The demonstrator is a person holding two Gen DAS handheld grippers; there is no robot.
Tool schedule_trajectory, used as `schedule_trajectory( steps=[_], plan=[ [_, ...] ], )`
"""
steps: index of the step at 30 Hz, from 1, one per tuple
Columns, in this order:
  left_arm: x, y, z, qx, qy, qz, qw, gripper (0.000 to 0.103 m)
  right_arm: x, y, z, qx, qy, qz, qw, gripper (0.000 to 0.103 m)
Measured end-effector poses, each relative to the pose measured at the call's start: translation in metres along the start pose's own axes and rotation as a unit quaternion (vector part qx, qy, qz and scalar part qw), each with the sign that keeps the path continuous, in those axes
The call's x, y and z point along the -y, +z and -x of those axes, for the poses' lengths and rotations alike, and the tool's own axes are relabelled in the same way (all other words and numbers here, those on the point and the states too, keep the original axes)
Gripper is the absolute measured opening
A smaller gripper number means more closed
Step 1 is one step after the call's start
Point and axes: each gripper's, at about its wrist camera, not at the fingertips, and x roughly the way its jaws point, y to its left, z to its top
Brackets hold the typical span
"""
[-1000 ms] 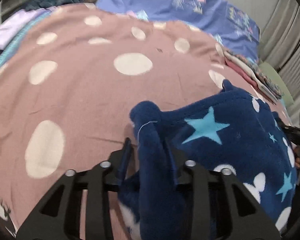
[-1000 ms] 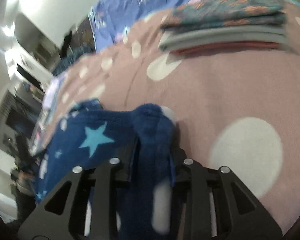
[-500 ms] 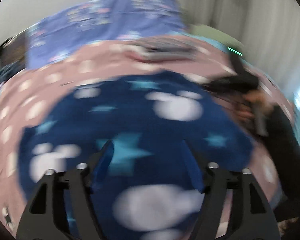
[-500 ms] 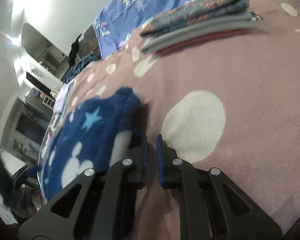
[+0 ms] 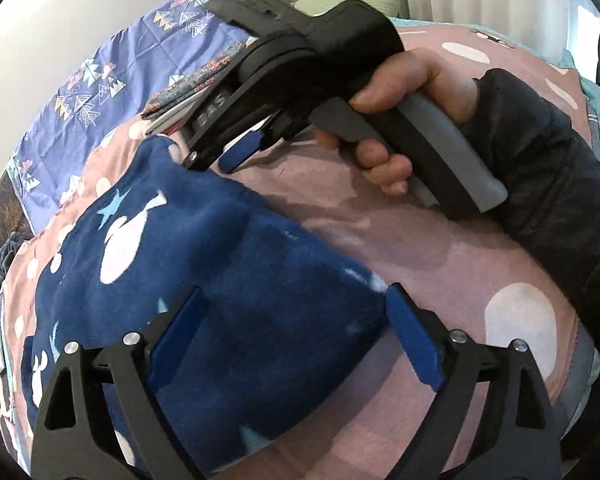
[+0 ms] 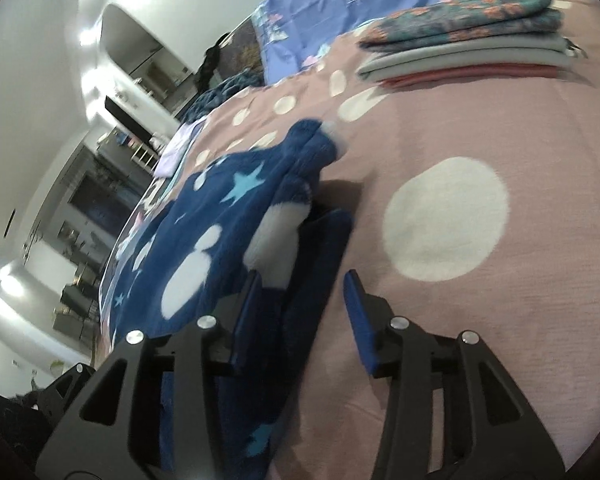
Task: Fold small clothes
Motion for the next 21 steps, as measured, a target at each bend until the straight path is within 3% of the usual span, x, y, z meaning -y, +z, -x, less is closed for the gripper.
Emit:
schedule_trajectory(
  steps=[4, 6, 7, 9, 10, 11, 15, 16, 19, 21],
  plan=[
    [0.013, 0.002, -0.007, -0.014, 0.007, -0.02, 0.9997, 0.091, 0.002, 0.005, -0.02, -0.014, 0.006, -0.009, 1.0, 0.044],
    [0.018, 0.002, -0.009, -0.011, 0.015, -0.032, 0.9993, 0.091, 0.007, 0.006, -0.02, -0.008, 0.01, -0.029, 0.999, 0.031],
    [0.019, 0.006, -0.012, -0.007, 0.014, -0.033, 0.9993, 0.091, 0.01, 0.008, -0.02, -0.002, 0.009, -0.041, 0.999, 0.013],
    [0.017, 0.006, -0.009, 0.002, -0.002, -0.023, 0.9997, 0.06, 0.021, 0.012, -0.015, 0.027, 0.02, -0.094, 0.995, 0.008],
    [0.012, 0.006, -0.008, -0.002, -0.022, -0.012, 0.9997, 0.035, 0.024, 0.012, -0.011, 0.041, 0.033, -0.105, 0.993, 0.006],
    [0.009, 0.006, -0.005, -0.001, -0.034, -0.001, 0.9994, 0.024, 0.024, 0.013, -0.005, 0.058, 0.049, -0.112, 0.991, 0.003],
    [0.004, 0.007, 0.016, 0.015, -0.053, -0.002, 0.9985, 0.02, 0.021, 0.015, 0.039, 0.154, 0.114, -0.122, 0.974, 0.0],
    [0.004, 0.006, 0.016, 0.015, -0.052, -0.006, 0.9985, 0.02, 0.023, 0.015, 0.043, 0.162, 0.114, -0.122, 0.973, 0.0],
    [0.0, 0.001, 0.0, -0.002, -0.057, 0.006, 0.9983, 0.02, 0.041, 0.016, 0.035, 0.129, 0.052, -0.135, 0.981, 0.003],
    [0.0, 0.0, -0.002, 0.001, -0.057, 0.012, 0.9983, 0.02, 0.053, 0.015, 0.023, 0.085, 0.051, -0.162, 0.982, 0.005]
  ],
)
